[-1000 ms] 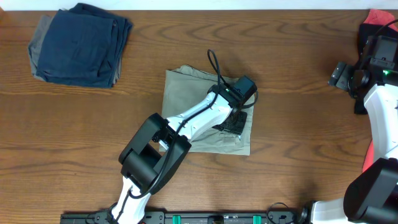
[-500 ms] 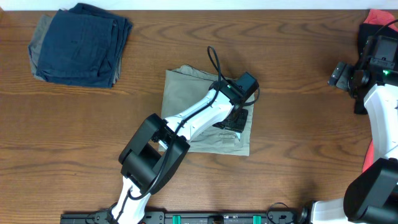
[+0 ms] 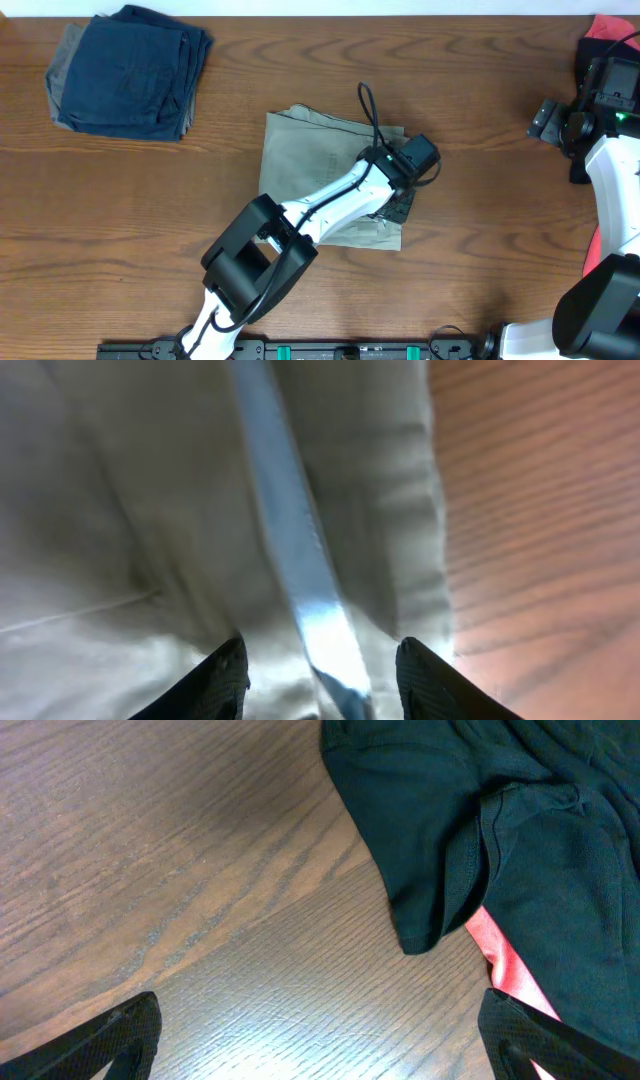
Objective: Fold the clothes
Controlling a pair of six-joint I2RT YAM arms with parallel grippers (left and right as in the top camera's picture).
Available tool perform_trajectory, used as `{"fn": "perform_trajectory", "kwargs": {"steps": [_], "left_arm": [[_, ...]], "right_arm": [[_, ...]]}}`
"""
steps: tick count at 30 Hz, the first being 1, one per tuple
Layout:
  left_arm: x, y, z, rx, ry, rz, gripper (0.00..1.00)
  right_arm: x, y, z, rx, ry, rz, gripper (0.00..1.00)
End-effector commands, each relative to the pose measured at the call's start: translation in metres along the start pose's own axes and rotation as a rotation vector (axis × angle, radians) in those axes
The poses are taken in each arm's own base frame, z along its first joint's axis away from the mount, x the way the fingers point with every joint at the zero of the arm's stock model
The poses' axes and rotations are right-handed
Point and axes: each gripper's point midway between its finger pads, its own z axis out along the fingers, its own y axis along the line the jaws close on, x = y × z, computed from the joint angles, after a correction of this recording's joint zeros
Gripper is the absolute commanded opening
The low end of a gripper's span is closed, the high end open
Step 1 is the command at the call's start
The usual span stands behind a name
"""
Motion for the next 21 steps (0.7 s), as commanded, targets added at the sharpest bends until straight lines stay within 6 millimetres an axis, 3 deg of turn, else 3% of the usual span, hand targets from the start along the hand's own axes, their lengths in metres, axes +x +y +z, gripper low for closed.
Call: {"fn": "perform_trajectory", "kwargs": {"steps": [1, 5, 15, 21], "left_arm": [[-0.008, 0.017, 0.01, -0.076, -0.015, -0.043, 0.5], [-0.006, 0.031, 0.022, -0.142, -0.01, -0.077, 0.5], [-0.004, 0.032, 0.031, -0.151, 0.003, -0.075, 0.5], [-0.003, 0.03, 0.031, -0.141, 0.01, -0.072, 0.32]], "right_arm": [[-0.004, -0.005, -0.004, 0.012, -0.015, 0.007, 0.99], [-0.004, -0.005, -0.004, 0.012, -0.015, 0.007, 0.99], [-0.004, -0.005, -0.004, 0.012, -0.015, 0.007, 0.99], [-0.004, -0.005, -0.004, 0.012, -0.015, 0.007, 0.99]]}}
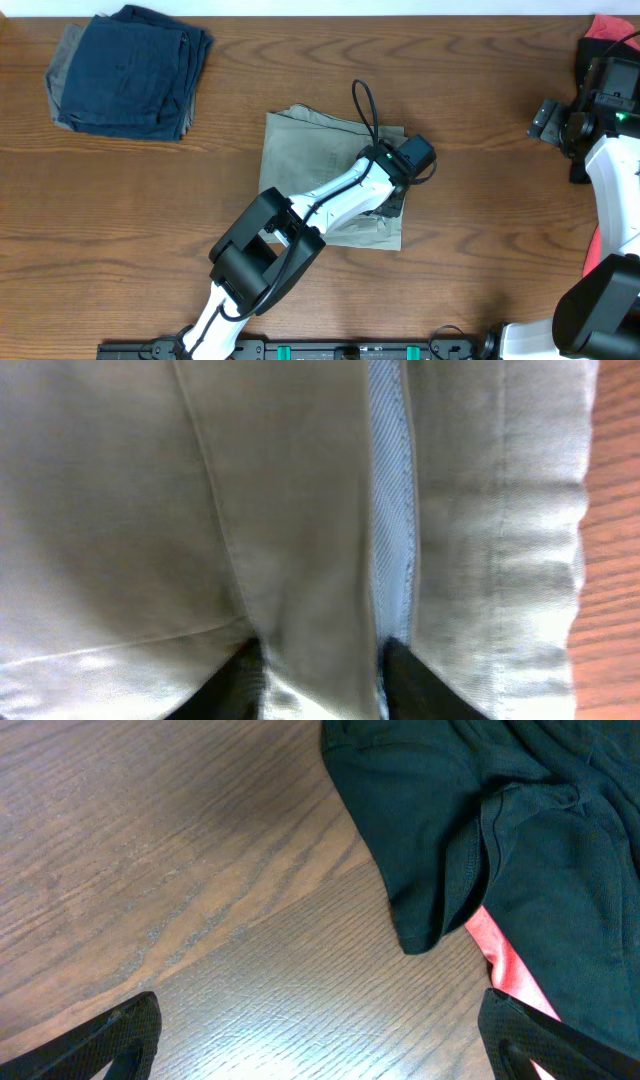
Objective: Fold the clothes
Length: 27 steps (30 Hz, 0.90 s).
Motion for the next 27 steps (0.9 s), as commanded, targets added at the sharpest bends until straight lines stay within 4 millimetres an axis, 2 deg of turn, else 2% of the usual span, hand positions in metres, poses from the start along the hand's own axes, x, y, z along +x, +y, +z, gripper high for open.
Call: {"fn": "perform_trajectory", "kwargs": {"steps": [1, 4, 8, 11, 18, 27], "left_arm": [[0.003, 0.005, 0.015, -0.03, 0.025, -0.004, 0.26], [0.004, 0.006, 0.015, -0.031, 0.027, -0.004, 0.06], [0.004, 0.006, 0.01, -0.031, 0.027, 0.001, 0.06], [0.0, 0.006, -0.002, -0.02, 0.008, 0.001, 0.06], [-0.016, 0.002, -0.05, 0.043, -0.09, -0.012, 0.06], [-0.028, 0.008, -0.109, 0.083, -0.208, -0.031, 0.06]], "right_arm": [[-0.005, -0.005, -0.004, 0.012, -0.016, 0.007, 0.99], [-0.005, -0.005, -0.004, 0.012, -0.016, 0.007, 0.99], [-0.005, -0.005, -0.004, 0.012, -0.016, 0.007, 0.99], [-0.005, -0.005, -0.004, 0.012, -0.016, 0.007, 0.99], [-0.005, -0.005, -0.004, 0.012, -0.016, 0.007, 0.99], [-0.005, -0.005, -0.004, 0.012, -0.016, 0.007, 0.99]]}}
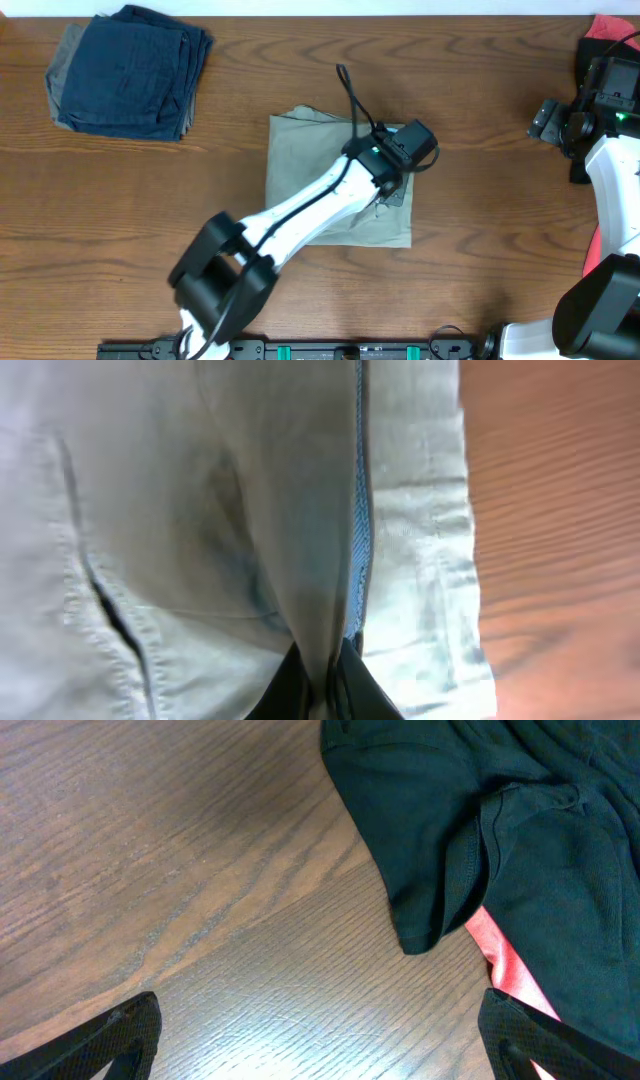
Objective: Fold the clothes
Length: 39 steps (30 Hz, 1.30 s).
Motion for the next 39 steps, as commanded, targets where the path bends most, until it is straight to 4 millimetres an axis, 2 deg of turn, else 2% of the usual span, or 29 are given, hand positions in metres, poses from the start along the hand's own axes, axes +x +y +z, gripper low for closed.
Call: {"fn": "perform_trajectory", "kwargs": {"steps": [1, 10, 14, 17, 23, 26, 29, 35, 36, 37, 39], "left_arm": [[-0.011, 0.003, -0.02, 0.007, -0.054, -0.013, 0.06], [-0.01, -0.011, -0.021, 0.061, -0.053, -0.012, 0.06], [-0.01, -0.02, -0.015, 0.083, -0.056, -0.031, 0.06], [-0.007, -0.028, -0.004, 0.109, -0.03, -0.041, 0.06], [0.001, -0.045, 0.034, 0.124, 0.008, -0.058, 0.06], [0.003, -0.059, 0.049, 0.159, 0.012, -0.046, 0.06], [0.005, -0.072, 0.059, 0.2, 0.017, -0.055, 0.06], [0.003, -0.078, 0.065, 0.212, 0.005, -0.06, 0.06], [0.003, -0.078, 0.065, 0.212, 0.005, -0.059, 0.12], [0.003, -0.078, 0.065, 0.212, 0.005, -0.059, 0.25], [0.004, -0.077, 0.065, 0.209, 0.008, -0.058, 0.41]], "right_arm": [[-0.004, -0.005, -0.004, 0.012, -0.015, 0.007, 0.99], [-0.004, -0.005, -0.004, 0.012, -0.015, 0.007, 0.99], [-0.004, -0.005, -0.004, 0.012, -0.015, 0.007, 0.99], [-0.004, -0.005, -0.004, 0.012, -0.015, 0.007, 0.99], [-0.004, -0.005, -0.004, 0.012, -0.015, 0.007, 0.99], [-0.004, -0.005, -0.004, 0.012, -0.015, 0.007, 0.99], [-0.004, -0.005, -0.004, 0.012, -0.015, 0.007, 0.99], [-0.004, -0.005, -0.004, 0.012, -0.015, 0.007, 0.99], [-0.004, -0.005, -0.004, 0.012, -0.015, 0.007, 0.99], [-0.004, -0.005, -0.004, 0.012, -0.015, 0.007, 0.99], [-0.004, -0.005, -0.004, 0.012, -0.015, 0.007, 0.99]]}}
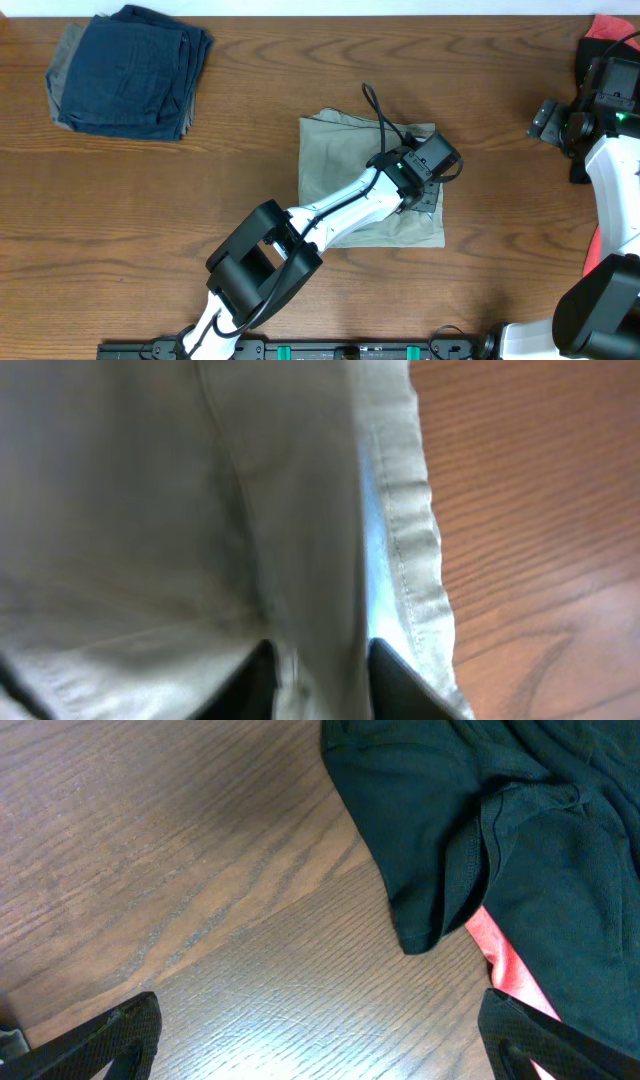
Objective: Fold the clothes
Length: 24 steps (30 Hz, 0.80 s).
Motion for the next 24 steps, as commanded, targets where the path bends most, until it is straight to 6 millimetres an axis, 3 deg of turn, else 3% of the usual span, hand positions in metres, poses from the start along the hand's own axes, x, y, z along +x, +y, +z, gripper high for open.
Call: {"fn": "perform_trajectory", "kwargs": {"steps": [1, 3, 6, 12, 14, 18, 22, 24], "left_arm": [[0.003, 0.001, 0.003, -0.003, 0.012, -0.006, 0.45], [0.005, 0.002, 0.0, -0.002, 0.026, -0.002, 0.53], [0.004, 0.005, -0.015, -0.003, 0.033, 0.003, 0.57], [-0.015, 0.028, -0.068, -0.011, -0.001, -0.027, 0.74], [-0.023, 0.046, -0.089, -0.028, -0.009, -0.05, 0.78], [-0.032, 0.101, -0.124, -0.093, 0.004, -0.11, 0.91], [-0.028, 0.164, -0.138, -0.174, 0.074, -0.198, 0.98], [-0.019, 0.182, -0.138, -0.146, 0.139, -0.201, 0.99]], "right_arm": [[-0.005, -0.005, -0.004, 0.012, -0.016, 0.007, 0.99], [-0.005, -0.005, -0.004, 0.012, -0.016, 0.007, 0.99], [-0.005, -0.005, -0.004, 0.012, -0.016, 0.007, 0.99], [-0.005, -0.005, -0.004, 0.012, -0.016, 0.007, 0.99], [-0.005, -0.005, -0.004, 0.012, -0.016, 0.007, 0.99], [-0.005, -0.005, -0.004, 0.012, -0.016, 0.007, 0.99], [-0.005, -0.005, -0.004, 0.012, -0.016, 0.007, 0.99], [-0.005, -0.005, -0.004, 0.012, -0.016, 0.007, 0.99]]}}
